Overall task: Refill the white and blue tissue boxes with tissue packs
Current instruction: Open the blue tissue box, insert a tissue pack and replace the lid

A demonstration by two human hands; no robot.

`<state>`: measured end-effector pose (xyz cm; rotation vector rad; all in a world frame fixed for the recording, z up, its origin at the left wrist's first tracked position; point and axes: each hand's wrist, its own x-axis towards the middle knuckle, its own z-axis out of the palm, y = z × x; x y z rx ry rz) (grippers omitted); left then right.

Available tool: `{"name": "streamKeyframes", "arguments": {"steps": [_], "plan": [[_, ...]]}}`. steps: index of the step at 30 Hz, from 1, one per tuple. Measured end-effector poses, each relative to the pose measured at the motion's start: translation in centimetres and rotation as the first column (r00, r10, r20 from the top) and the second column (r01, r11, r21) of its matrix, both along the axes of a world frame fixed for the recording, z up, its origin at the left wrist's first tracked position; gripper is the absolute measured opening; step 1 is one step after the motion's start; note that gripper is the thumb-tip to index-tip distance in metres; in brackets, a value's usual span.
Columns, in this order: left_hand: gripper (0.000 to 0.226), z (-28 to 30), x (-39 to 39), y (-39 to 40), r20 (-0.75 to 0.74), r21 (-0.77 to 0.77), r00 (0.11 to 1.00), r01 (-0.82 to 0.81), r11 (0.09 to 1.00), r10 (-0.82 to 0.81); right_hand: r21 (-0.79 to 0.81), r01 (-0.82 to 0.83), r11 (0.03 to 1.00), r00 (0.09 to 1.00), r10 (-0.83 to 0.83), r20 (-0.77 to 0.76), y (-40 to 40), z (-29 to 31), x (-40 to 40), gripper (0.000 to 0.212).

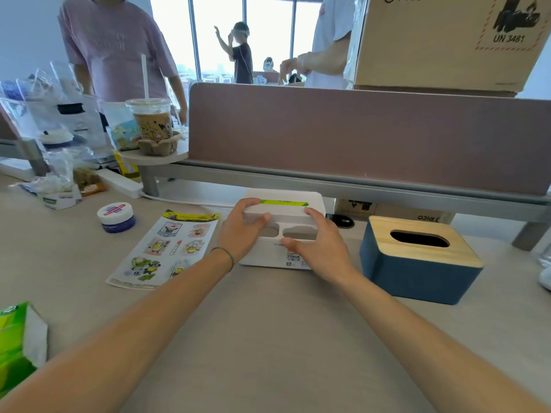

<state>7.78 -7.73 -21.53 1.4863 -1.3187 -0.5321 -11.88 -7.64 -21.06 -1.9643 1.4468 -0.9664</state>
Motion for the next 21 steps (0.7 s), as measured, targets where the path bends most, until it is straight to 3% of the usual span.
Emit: {"name": "streamKeyframes", "arguments": {"steps": [3,6,10,13,16,21], "plan": [[0.04,0.3,-0.1,0.6,0.166,0.015,0.983,-0.075,0.997,0.072,0.002,-0.029,1.0,0.999,0.029,-0.028,0.6,0.7,-0.4,0.093],[0.04,1.0,-0.9,1.6,0.399,-0.058,0.906,-0.128,0.99,0.141,-0.085,-0.075,0.993,0.992,0.066,-0.11,1.5,2.4,-1.9,0.087],[0.034,3.5,-5.1,3.3,0.504,-0.221,0.86,0.038,0.975,0.081,-0.254,-0.087,0.963,0.96,0.013,-0.28,2.6,5.2,-6.5,0.054],[0.028,4.8,-9.6,3.6,0.521,-0.267,0.853,0.151,0.952,0.011,-0.274,-0.036,0.961,0.919,-0.075,-0.387,3.1,6.3,-11.0,0.044],[0.027,5.1,-14.3,3.3,0.609,-0.194,0.784,0.296,0.935,-0.122,-0.215,-0.001,0.977,0.894,-0.095,-0.438,3.5,6.5,-15.2,0.046],[0.063,3.7,-19.7,2.5,0.711,0.139,0.601,0.391,0.91,-0.367,-0.182,-0.034,0.983,0.781,-0.088,-0.619,3.3,4.8,-19.6,0.064]]}}
